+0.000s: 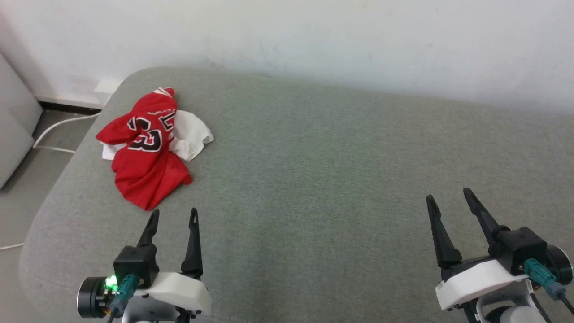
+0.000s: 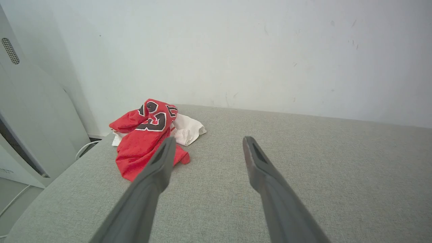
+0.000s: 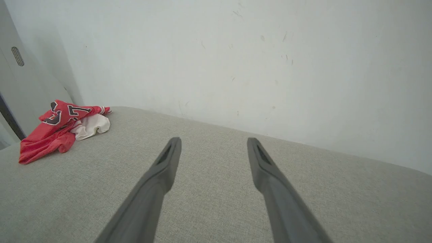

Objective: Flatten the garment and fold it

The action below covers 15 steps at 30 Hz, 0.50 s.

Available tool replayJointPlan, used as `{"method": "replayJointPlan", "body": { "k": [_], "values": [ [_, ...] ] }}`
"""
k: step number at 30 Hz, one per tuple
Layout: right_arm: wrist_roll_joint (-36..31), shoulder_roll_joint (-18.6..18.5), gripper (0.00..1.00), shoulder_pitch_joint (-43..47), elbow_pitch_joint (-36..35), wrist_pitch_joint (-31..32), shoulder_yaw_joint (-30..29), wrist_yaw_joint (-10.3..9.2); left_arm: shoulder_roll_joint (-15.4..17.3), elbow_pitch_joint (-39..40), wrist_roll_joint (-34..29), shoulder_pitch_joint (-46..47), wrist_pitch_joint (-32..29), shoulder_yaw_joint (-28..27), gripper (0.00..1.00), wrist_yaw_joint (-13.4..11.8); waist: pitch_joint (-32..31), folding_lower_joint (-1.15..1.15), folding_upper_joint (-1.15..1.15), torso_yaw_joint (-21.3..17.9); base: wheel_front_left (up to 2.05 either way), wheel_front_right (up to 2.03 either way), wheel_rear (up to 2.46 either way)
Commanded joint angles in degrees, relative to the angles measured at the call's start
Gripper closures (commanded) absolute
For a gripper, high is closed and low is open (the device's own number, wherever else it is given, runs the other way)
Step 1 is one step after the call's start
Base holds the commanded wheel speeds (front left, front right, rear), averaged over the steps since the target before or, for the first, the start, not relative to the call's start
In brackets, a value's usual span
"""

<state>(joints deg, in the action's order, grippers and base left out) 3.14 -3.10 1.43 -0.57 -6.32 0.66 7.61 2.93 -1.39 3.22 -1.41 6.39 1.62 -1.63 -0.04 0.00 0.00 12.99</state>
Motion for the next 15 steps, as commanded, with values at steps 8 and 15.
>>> {"method": "replayJointPlan", "body": {
  "k": [8, 15],
  "values": [
    [1.2, 0.1, 0.00, 1.0, -0.3, -1.5, 0.5, -0.06, 0.0, -0.4, 0.6, -1.7, 1.4, 0.3, 0.00, -1.0, -0.4, 0.00, 0.00, 3.9, 0.00, 0.00, 0.00],
    [1.7, 0.1, 0.00, 1.1, -0.5, -2.3, 0.8, -0.07, 0.0, -0.6, 0.8, -2.1, 2.2, 0.4, 0.00, -1.3, -0.5, 0.00, 0.00, 6.4, 0.00, 0.00, 0.00]
  ]
}}
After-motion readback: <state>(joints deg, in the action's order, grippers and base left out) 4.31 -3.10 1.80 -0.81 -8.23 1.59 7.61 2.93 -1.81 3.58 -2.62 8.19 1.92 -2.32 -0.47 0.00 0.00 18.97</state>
